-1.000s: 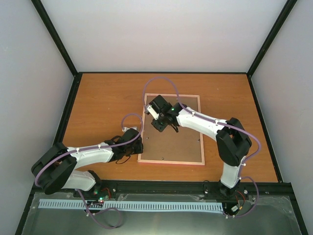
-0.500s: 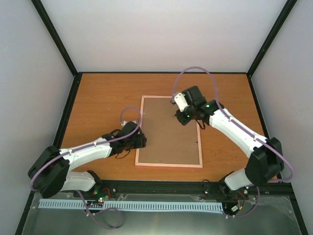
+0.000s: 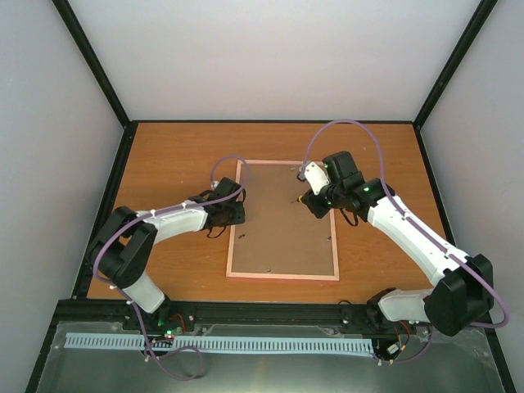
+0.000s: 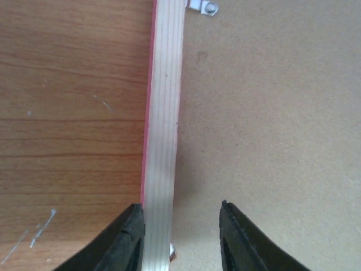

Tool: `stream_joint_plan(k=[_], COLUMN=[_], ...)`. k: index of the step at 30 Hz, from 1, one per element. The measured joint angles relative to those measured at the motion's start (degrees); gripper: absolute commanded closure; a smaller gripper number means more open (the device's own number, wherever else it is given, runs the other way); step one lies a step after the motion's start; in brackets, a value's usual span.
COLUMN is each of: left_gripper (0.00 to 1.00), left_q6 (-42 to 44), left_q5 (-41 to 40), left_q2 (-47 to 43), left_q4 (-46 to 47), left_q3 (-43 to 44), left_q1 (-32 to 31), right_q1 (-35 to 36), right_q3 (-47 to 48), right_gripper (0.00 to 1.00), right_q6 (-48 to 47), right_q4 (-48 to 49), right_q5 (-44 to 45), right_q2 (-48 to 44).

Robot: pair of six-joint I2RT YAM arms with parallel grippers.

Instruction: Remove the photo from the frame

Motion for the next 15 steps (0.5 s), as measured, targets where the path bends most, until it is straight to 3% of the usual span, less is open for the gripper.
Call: stream_joint_plan(k=[15], left_gripper=[0.91], left_q6=[1.86], left_q5=[-1.03], left_q2=[3.37], left_q4=[0.85], left_q3=[-0.5], left_q1=[0.26], right_q1=[0.0], right_q3=[0.04], right_gripper=[0.97], right_q6=[-0.13], right_q4=[0.85], right_q5=[-3.48], right_q2=[3.04])
